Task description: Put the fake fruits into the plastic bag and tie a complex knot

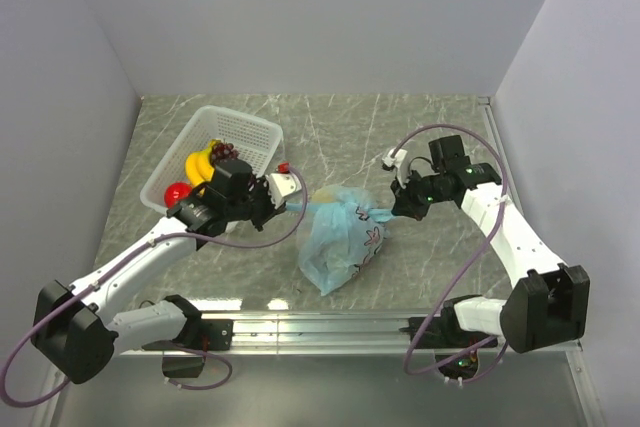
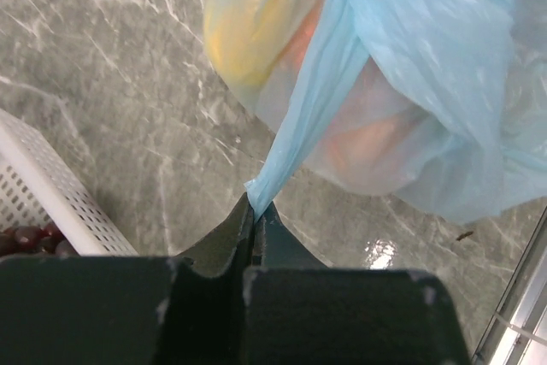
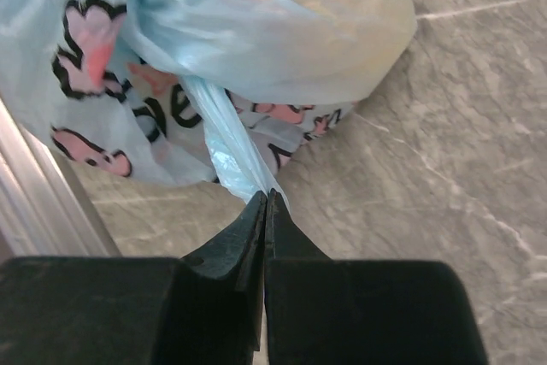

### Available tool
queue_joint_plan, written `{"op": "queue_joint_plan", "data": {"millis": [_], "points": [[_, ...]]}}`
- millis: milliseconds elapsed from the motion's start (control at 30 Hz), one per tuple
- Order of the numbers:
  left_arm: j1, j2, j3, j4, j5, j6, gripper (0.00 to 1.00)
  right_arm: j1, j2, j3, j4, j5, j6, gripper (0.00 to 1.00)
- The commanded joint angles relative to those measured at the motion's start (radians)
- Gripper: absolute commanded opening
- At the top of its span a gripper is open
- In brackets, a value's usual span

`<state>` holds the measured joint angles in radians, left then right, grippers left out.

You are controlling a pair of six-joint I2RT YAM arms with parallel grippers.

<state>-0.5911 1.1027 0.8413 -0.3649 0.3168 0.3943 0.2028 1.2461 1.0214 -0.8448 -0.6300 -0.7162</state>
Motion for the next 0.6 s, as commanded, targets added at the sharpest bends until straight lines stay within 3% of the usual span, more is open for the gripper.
{"op": "queue_joint_plan", "data": {"millis": [0, 200, 433, 467, 500, 567], "points": [[0.036, -0.044, -0.037, -0.074, -0.074, 0.008, 0.00, -0.074, 0.015, 0.000, -0.047, 0.179, -0.115, 0.00], [0.065, -0.064, -0.080, -0.075, -0.064, 0.031, 0.00, -0.184, 0.018, -0.043, 0.000, 0.234, -0.190, 0.00], [0.065, -0.017, -0.028, -0.075, 0.074, 0.043, 0.01, -0.134, 0.007, 0.029, -0.101, 0.041, -0.117, 0.00], [0.065, -0.006, 0.004, -0.086, 0.097, 0.057, 0.06, -0.119, 0.012, 0.043, -0.097, 0.036, -0.089, 0.05], [0.063, 0.011, 0.019, -0.095, 0.128, 0.060, 0.14, -0.102, 0.019, 0.052, -0.106, 0.036, -0.083, 0.18], [0.065, 0.025, 0.063, -0.126, 0.163, 0.072, 0.37, -0.079, 0.023, 0.057, -0.105, 0.041, -0.069, 0.51]]}}
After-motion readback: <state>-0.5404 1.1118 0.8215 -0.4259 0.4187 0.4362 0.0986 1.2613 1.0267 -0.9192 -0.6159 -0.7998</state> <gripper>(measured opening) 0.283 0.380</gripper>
